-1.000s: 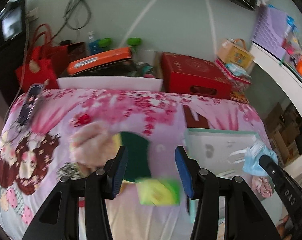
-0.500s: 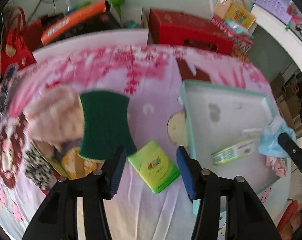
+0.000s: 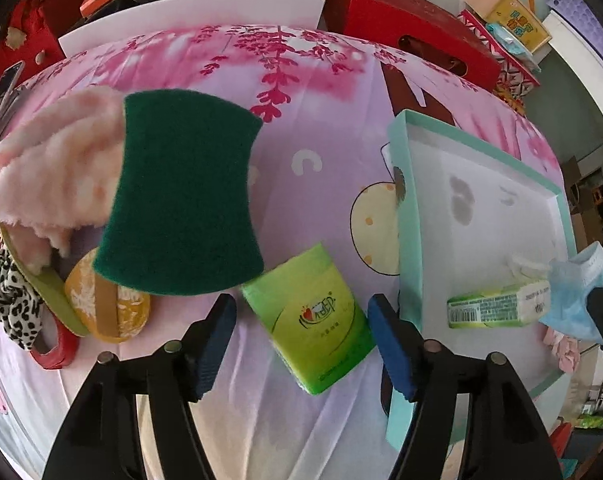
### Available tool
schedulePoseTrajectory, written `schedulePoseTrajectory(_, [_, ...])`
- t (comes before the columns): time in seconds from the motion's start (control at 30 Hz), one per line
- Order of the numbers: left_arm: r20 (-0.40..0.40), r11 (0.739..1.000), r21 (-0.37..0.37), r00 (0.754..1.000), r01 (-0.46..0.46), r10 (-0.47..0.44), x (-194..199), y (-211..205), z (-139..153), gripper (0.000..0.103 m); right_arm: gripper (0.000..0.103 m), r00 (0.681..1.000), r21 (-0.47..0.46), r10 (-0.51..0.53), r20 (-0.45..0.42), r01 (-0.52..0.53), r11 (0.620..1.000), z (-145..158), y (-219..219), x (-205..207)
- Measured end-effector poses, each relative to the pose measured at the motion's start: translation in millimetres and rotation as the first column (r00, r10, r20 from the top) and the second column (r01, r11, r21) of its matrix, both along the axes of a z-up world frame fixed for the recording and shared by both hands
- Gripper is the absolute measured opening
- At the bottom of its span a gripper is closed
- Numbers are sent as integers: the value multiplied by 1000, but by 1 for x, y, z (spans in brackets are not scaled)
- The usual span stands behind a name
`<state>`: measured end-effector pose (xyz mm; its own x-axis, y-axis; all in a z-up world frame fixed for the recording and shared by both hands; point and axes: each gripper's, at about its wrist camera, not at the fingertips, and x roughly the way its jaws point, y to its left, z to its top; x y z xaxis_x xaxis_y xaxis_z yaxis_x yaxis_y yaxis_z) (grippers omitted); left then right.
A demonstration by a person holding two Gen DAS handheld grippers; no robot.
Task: Organize soft objects
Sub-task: 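Carry the tissue pack and blue mask into the white tray and open both tools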
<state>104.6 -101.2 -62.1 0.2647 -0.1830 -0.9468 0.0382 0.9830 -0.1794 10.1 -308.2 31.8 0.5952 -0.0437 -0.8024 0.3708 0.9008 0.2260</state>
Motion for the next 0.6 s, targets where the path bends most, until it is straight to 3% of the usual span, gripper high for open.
schedulePoseTrajectory(0.23, [27,1000,16,1000,4,-5,-1,-9,-1,64,16,1000,7,-7,-11,7,1000,-3,-3,1])
schedulePoseTrajectory(0.6, [65,999,-32,998,-4,6,-11,-2,19,57,16,1000,14,-12,-18,12,1000,-6,-5,2])
